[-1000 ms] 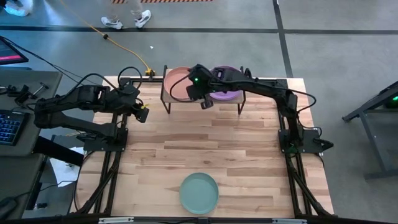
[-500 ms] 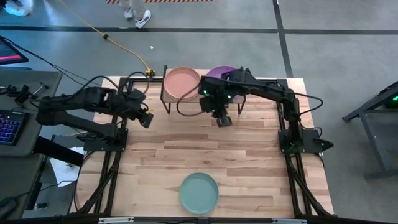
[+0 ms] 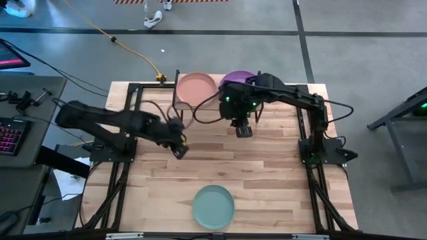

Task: Place and stack plates onto a shelf
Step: Stack the green plate on the orange plate on the shelf, then return to Home Position

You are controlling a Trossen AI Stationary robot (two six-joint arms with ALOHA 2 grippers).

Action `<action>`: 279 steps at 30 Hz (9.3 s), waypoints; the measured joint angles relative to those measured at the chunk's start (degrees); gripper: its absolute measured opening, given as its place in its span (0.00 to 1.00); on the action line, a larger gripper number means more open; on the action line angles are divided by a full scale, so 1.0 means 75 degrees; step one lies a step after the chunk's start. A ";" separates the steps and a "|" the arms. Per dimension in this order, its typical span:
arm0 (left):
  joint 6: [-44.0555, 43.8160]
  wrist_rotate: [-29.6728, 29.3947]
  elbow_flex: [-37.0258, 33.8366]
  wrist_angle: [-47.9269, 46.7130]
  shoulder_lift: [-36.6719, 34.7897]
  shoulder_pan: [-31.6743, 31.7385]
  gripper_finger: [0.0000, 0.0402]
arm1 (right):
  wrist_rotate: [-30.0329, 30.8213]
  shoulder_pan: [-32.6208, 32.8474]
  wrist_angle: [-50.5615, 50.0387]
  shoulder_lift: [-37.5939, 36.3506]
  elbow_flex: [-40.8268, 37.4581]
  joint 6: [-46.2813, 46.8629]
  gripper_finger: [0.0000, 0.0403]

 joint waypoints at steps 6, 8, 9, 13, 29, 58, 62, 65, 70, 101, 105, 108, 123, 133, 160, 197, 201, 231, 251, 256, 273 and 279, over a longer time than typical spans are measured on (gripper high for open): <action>0.0229 0.0503 0.0001 0.0554 0.0976 -0.0351 0.24 | -0.0005 0.0263 0.0005 -0.0149 0.0000 0.0888 0.27; 0.0268 0.0581 0.0001 0.0844 0.1260 -0.0435 0.24 | 0.0023 0.0394 0.0003 -0.0164 0.0000 0.1157 0.27; 0.0266 0.0655 0.0001 0.0975 0.1393 -0.0472 0.24 | 0.0115 0.0463 0.0006 -0.0164 0.0000 0.1271 0.27; 0.0285 0.0953 0.0001 0.1414 0.1923 -0.0572 0.24 | 0.0709 0.0716 -0.0002 -0.0161 0.0000 0.2053 0.27; 0.0656 0.1497 -0.0001 0.2884 0.3344 -0.1290 0.24 | 0.1391 0.1460 0.0001 -0.0159 0.0000 0.4164 0.27; 0.0204 0.1794 0.0001 0.3993 0.4486 -0.1850 0.24 | 0.1400 0.1706 0.0004 -0.0147 0.0000 0.4593 0.27; 0.0204 0.1792 0.0001 0.3997 0.4504 -0.1844 0.24 | 0.1400 0.1706 0.0004 -0.0147 0.0000 0.4571 0.27; 0.0204 0.1793 -0.0004 0.3932 0.4597 -0.1844 0.24 | 0.1376 0.1706 0.0006 -0.0147 0.0000 0.4570 0.27; 0.0204 0.1801 -0.0004 0.3848 0.4776 -0.1844 0.24 | 0.1373 0.1706 0.0015 -0.0147 0.0000 0.4567 0.27; 0.0560 0.2367 0.0004 0.4144 0.5141 -0.1751 0.02 | 0.1376 0.1706 0.0004 -0.0150 0.0000 0.4530 0.27; 0.0670 0.2636 0.0004 0.3948 0.5133 -0.1616 0.01 | 0.1377 0.1703 0.0004 -0.0150 0.0000 0.4291 0.27; 0.0821 0.2729 0.0004 0.3758 0.5077 -0.1483 0.01 | 0.1543 0.1703 0.0003 -0.0156 0.0000 0.4200 0.27; 0.1586 0.2444 -0.0002 0.2496 0.3875 -0.0433 0.00 | 0.2606 0.1363 0.0080 -0.1319 0.0002 0.3937 0.23; 0.2070 0.2205 -0.0002 0.1689 0.2288 0.0627 0.00 | 0.2777 0.1050 0.0002 -0.1589 0.0003 0.3937 0.23; 0.3597 0.1126 0.0164 0.1583 -0.0402 0.5069 0.00 | 0.2780 -0.0779 0.2519 -0.1560 0.0003 0.3395 0.23; 0.6286 0.1867 0.1919 0.0736 0.1554 0.7729 0.01 | 0.2755 -0.1267 0.2536 -0.1024 0.0003 0.3933 0.23; 0.6222 0.1864 0.1919 0.0891 0.1554 0.7729 0.01 | 0.2755 -0.1267 0.2536 -0.1024 0.0003 0.3885 0.23; 0.6338 0.1824 0.1904 0.0971 0.1965 0.7764 0.04 | 0.2755 -0.1264 0.2327 -0.1024 0.0003 0.3739 0.23; 0.6085 0.2459 0.1904 0.0910 0.1545 0.7764 0.18 | 0.2755 -0.1264 0.2203 -0.1026 0.0003 0.3738 0.23; 0.6234 0.2880 0.1904 0.0811 0.0868 0.7721 0.18 | 0.2615 -0.1264 0.1845 -0.1027 0.0003 0.3736 0.23; 0.6887 0.2916 0.0306 0.0581 -0.2949 0.7435 0.18 | 0.2076 -0.0949 0.2005 -0.1435 -0.0009 0.2930 0.23; 0.6736 0.2926 -0.0900 0.1254 -0.4468 0.7438 0.18 | 0.2108 -0.1016 0.2802 -0.1948 -0.1085 0.2716 0.23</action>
